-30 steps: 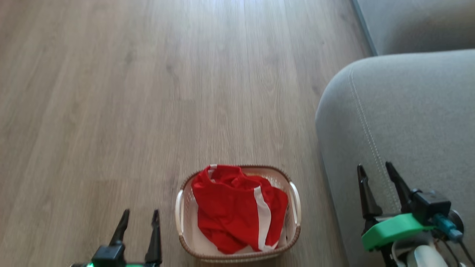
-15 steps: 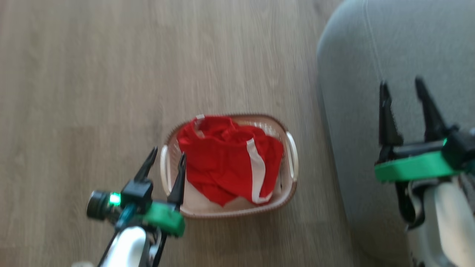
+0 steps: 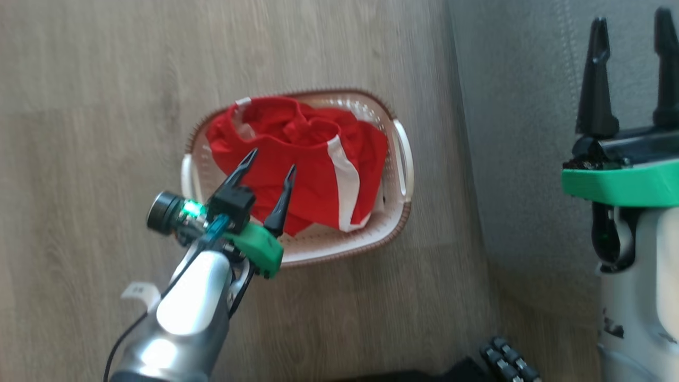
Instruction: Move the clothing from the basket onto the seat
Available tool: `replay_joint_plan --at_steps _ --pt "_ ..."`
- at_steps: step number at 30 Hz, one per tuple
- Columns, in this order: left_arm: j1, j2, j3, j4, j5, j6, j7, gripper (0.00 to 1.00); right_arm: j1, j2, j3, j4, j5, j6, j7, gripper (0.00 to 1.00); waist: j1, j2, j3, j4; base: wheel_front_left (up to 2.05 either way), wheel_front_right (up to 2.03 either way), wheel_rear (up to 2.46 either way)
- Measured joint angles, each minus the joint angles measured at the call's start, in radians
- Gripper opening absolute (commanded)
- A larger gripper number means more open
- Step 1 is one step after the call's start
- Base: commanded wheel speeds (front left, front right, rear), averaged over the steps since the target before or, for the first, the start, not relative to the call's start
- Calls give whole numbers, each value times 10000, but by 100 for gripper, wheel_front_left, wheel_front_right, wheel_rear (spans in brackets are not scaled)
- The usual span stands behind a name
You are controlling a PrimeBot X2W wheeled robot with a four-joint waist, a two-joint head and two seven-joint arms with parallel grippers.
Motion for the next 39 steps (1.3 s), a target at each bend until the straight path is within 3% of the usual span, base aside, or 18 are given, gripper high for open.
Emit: replay_joint_plan --at_steps 19,27,32,37,38,39 --pt "-3224 2 -2924 2838 -1223 -205 334 100 -726 -2 744 -1047 -84 0 -2 100 1 0 1905 -1048 0 0 0" --pt "-3904 4 -3369 3772 -1542 -86 556 100 -963 -2 846 -1358 -44 0 -2 100 1 0 2374 -1311 0 0 0" --pt "-4416 6 -3530 4337 -1651 226 625 100 -979 -2 926 -1446 15 0 -2 100 0 0 2658 -1487 0 0 0" --pt "-4698 8 -3946 4707 -1891 136 1028 100 -980 -2 974 -1430 27 0 -2 100 0 0 2864 -1644 0 0 0" --pt "-4687 10 -4013 4709 -1937 117 1089 94 -982 -2 974 -1419 58 0 -2 100 0 0 2859 -1646 0 0 0" --pt "-4683 10 -4107 4707 -1987 117 1162 69 -984 -2 972 -1413 92 0 -2 100 0 0 2846 -1645 0 0 0"
